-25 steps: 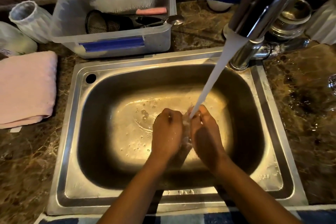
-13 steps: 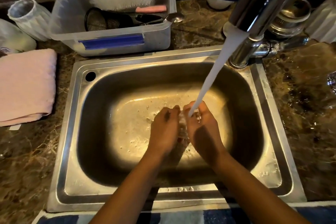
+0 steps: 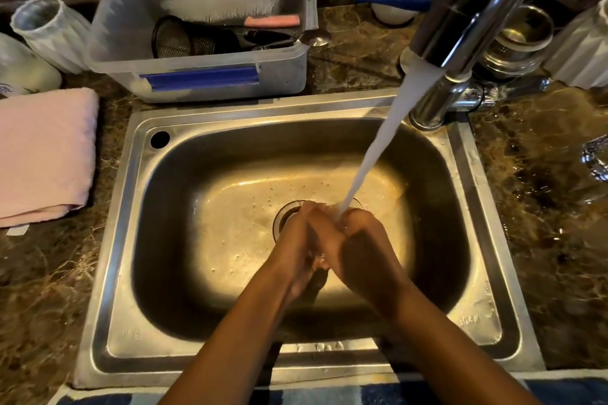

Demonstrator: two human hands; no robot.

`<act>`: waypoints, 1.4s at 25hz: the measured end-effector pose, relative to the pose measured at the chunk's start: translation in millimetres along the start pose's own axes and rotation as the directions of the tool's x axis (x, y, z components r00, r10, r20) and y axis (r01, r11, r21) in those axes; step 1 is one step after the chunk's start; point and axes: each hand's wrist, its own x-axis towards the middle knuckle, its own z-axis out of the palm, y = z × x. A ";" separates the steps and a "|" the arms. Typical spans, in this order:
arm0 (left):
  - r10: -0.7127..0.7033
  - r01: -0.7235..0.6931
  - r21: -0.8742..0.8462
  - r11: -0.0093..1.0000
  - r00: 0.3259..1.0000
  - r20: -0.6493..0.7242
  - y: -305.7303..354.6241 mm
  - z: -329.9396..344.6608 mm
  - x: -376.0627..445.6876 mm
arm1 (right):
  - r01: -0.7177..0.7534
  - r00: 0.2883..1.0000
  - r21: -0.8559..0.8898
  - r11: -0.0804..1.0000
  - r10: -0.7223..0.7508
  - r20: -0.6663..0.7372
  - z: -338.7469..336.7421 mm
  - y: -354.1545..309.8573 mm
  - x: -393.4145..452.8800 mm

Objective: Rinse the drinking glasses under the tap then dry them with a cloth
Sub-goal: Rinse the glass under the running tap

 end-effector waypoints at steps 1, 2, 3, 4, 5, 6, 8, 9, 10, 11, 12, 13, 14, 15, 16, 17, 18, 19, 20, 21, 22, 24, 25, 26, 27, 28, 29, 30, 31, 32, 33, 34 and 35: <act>0.027 -0.027 0.020 0.999 0.999 -0.021 -0.9 0.6 0.2 | -0.007 0.996 -0.073 0.997 0.013 0.084 -0.5 -0.9 4.6; 0.034 -0.033 0.030 0.999 0.998 -0.044 0.2 -1.8 0.1 | 0.070 0.991 -0.234 0.970 -0.040 0.132 -3.0 0.5 9.6; 0.008 -0.005 0.045 0.999 0.998 -0.067 3.0 -5.2 -0.5 | 0.187 0.975 -0.393 0.900 -0.122 0.184 -7.6 0.3 11.7; -0.037 0.042 0.060 0.997 0.995 -0.090 5.6 -8.5 1.4 | 0.304 0.949 -0.492 0.816 -0.211 0.235 -11.1 -0.9 12.4; -0.089 0.095 0.052 0.994 0.990 -0.107 6.9 -10.3 3.1 | 0.379 0.923 -0.538 0.753 -0.261 0.284 -14.7 0.0 12.7; -0.119 0.123 0.027 0.992 0.987 -0.110 5.8 -9.7 4.0 | 0.411 0.909 -0.508 0.757 -0.297 0.293 -12.4 3.8 11.0; -0.074 0.074 -0.003 0.997 0.993 -0.089 -0.4 -5.0 4.2 | 0.215 0.974 -0.344 0.914 -0.177 0.138 1.2 4.7 6.7; -0.039 0.037 -0.013 0.999 0.995 -0.092 -4.5 -2.0 3.9 | 0.055 0.998 -0.238 0.970 -0.044 0.051 8.9 0.9 6.7; -0.017 0.015 -0.023 1.000 0.996 -0.091 -7.0 -0.4 1.8 | 0.005 1.000 -0.198 0.980 -0.007 -0.005 8.9 -1.1 5.3; -0.035 0.032 -0.037 0.999 0.996 -0.079 -4.9 0.5 -3.1 | 0.091 0.996 -0.307 0.947 -0.090 0.020 3.3 0.4 4.7; -0.077 0.073 -0.057 0.996 0.995 -0.067 -1.7 -0.9 -4.3 | 0.278 0.960 -0.429 0.859 -0.235 0.152 -4.8 3.6 5.0; -0.144 0.139 -0.074 0.988 0.987 -0.065 1.2 -3.8 -4.3 | 0.443 0.891 -0.483 0.756 -0.308 0.334 -12.3 7.3 4.9; -0.212 0.207 -0.074 0.976 0.975 -0.066 2.9 -8.4 -2.9 | 0.557 0.811 -0.462 0.690 -0.330 0.484 -18.1 7.0 3.3; -0.280 0.277 -0.056 0.959 0.958 -0.055 5.0 -12.1 -5.4 | 0.593 0.764 -0.452 0.667 -0.290 0.576 -23.3 3.5 2.9; -0.320 0.319 -0.030 0.947 0.947 -0.036 6.0 -13.6 -9.9 | 0.590 0.757 -0.452 0.669 -0.265 0.597 -26.3 2.7 2.0; -0.325 0.324 -0.015 0.946 0.946 -0.015 5.9 -12.5 -15.9 | 0.554 0.792 -0.473 0.685 -0.259 0.553 -25.0 3.4 0.2; -0.292 0.291 -0.027 0.956 0.957 0.001 2.6 -11.0 -18.8 | 0.495 0.842 -0.484 0.722 -0.260 0.473 -18.5 4.0 0.0; -0.222 0.221 -0.066 0.973 0.975 -0.012 -0.4 -7.6 -20.1 | 0.407 0.907 -0.458 0.791 -0.289 0.307 -14.7 8.5 0.9; -0.113 0.110 -0.090 0.990 0.993 -0.030 -4.8 -2.6 -20.1 | 0.268 0.963 -0.337 0.903 -0.244 0.112 0.3 8.3 4.7; -0.011 0.006 -0.094 0.996 0.998 -0.059 -7.7 2.7 -20.6 | 0.090 0.995 -0.242 0.966 -0.095 -0.010 12.4 5.2 5.9; 0.053 -0.061 -0.085 0.995 0.995 -0.088 -8.6 5.7 -19.1 | -0.007 0.999 -0.375 0.927 -0.007 -0.035 23.7 0.8 6.8; -0.011 0.002 -0.113 0.994 0.996 -0.083 3.9 3.0 -18.1 | 0.166 0.986 -0.730 0.663 -0.129 0.108 30.3 1.0 -3.4; -0.125 0.118 -0.107 0.987 0.990 -0.066 13.0 -1.2 -18.5 | 0.359 0.933 -0.725 0.588 -0.193 0.305 20.8 5.5 -4.9; -0.230 0.225 -0.075 0.971 0.972 -0.055 18.0 -5.9 -20.2 | 0.445 0.889 -0.627 0.640 -0.227 0.399 3.0 0.8 -4.1; -0.277 0.275 -0.046 0.960 0.960 -0.039 17.5 -8.7 -23.2 | 0.452 0.884 -0.529 0.718 -0.282 0.372 -8.0 -2.8 -3.6; -0.259 0.258 -0.050 0.965 0.965 -0.029 14.7 -4.7 -28.3 | 0.420 0.905 -0.446 0.790 -0.326 0.275 -13.0 -5.9 -4.8; -0.178 0.176 -0.070 0.982 0.984 -0.022 7.8 0.6 -29.9 | 0.266 0.964 -0.329 0.906 -0.256 0.076 -11.2 2.4 -2.4; -0.054 0.050 -0.087 0.995 0.997 -0.047 0.5 6.0 -29.4 | 0.047 0.996 -0.099 0.994 -0.054 -0.076 4.5 -3.7 2.3; 0.050 -0.057 -0.074 0.996 0.994 -0.096 -4.0 9.4 -27.9 | -0.064 0.982 0.095 0.993 0.080 -0.173 14.1 -5.6 4.5; 0.090 -0.099 -0.060 0.993 0.988 -0.125 -3.3 10.6 -27.2 | -0.086 0.983 0.092 0.992 0.100 -0.157 18.6 -9.7 4.0; 0.049 -0.058 -0.077 0.995 0.992 -0.116 1.6 7.3 -25.3 | 0.009 0.994 -0.079 0.997 -0.017 -0.105 19.1 -4.9 4.3; -0.047 0.039 -0.097 0.995 0.996 -0.080 8.7 2.5 -25.2 | 0.192 0.981 -0.283 0.940 -0.192 0.028 13.8 1.0 3.6; -0.149 0.145 -0.099 0.985 0.988 -0.043 14.1 -2.0 -25.9 | 0.377 0.926 -0.436 0.817 -0.336 0.172 2.4 8.1 4.0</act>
